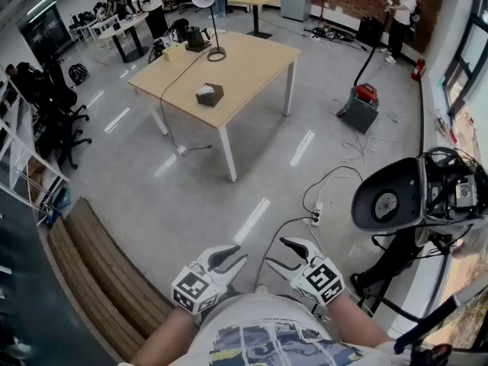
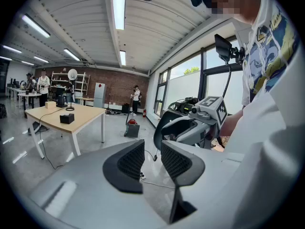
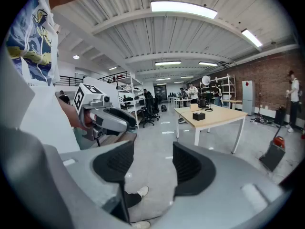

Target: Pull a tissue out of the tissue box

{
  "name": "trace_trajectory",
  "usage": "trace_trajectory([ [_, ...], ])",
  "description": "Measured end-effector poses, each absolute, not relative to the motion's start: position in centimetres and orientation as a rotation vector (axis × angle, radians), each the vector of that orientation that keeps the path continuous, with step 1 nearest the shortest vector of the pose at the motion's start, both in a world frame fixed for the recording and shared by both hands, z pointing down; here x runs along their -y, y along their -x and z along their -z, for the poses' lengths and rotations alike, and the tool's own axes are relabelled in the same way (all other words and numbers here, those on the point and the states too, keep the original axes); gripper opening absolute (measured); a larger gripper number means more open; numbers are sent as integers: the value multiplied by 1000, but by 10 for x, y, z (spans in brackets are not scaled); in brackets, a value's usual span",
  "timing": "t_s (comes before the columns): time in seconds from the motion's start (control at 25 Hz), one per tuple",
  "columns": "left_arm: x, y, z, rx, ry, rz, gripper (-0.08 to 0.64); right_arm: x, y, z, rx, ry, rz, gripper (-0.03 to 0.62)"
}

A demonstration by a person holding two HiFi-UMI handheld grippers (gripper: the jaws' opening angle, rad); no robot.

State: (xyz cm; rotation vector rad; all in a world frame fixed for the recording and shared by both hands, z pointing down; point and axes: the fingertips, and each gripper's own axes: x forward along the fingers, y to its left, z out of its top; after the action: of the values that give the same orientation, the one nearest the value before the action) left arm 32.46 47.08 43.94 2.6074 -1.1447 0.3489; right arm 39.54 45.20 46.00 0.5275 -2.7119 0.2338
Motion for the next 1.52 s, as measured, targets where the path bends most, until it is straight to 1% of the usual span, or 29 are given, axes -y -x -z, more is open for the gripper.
trace_trajectory([
  [0.04,-473,-325,-438,1141,-2610,-350,112,-454,-396,-458,2713,-525,-229,259],
  [0.08,-475,-326,-437,1135,-2614,-352,95,-456,-396,-457,2713,-522,-225,251],
  [0.12,-478,-327,-436,1125,-2619,-354,55,-457,-396,-455,2712,-518,-222,218],
  [0.16,-481,-328,-435,1112,-2625,-358,6,-459,-396,-454,2708,-512,-219,156],
  [0.2,-483,-329,-434,1101,-2631,-364,6,-460,-397,-454,2701,-504,-216,66],
  [0.24,-485,-330,-435,1094,-2633,-371,6,-462,-397,-455,2691,-496,-210,18],
  [0.28,-486,-330,-435,1094,-2629,-376,6,-463,-396,-457,2681,-487,-199,2],
  [0.88,-472,-295,-446,1175,-2565,-378,6,-459,-367,-477,2647,-415,-193,3],
  [1.08,-445,-256,-457,1187,-2522,-372,6,-432,-331,-485,2640,-400,-208,4],
  [1.24,-404,-226,-469,1154,-2545,-364,6,-395,-298,-496,2611,-414,-232,4],
  [1.52,-325,-143,-455,1122,-2587,-329,6,-321,-207,-486,2579,-430,-222,5],
])
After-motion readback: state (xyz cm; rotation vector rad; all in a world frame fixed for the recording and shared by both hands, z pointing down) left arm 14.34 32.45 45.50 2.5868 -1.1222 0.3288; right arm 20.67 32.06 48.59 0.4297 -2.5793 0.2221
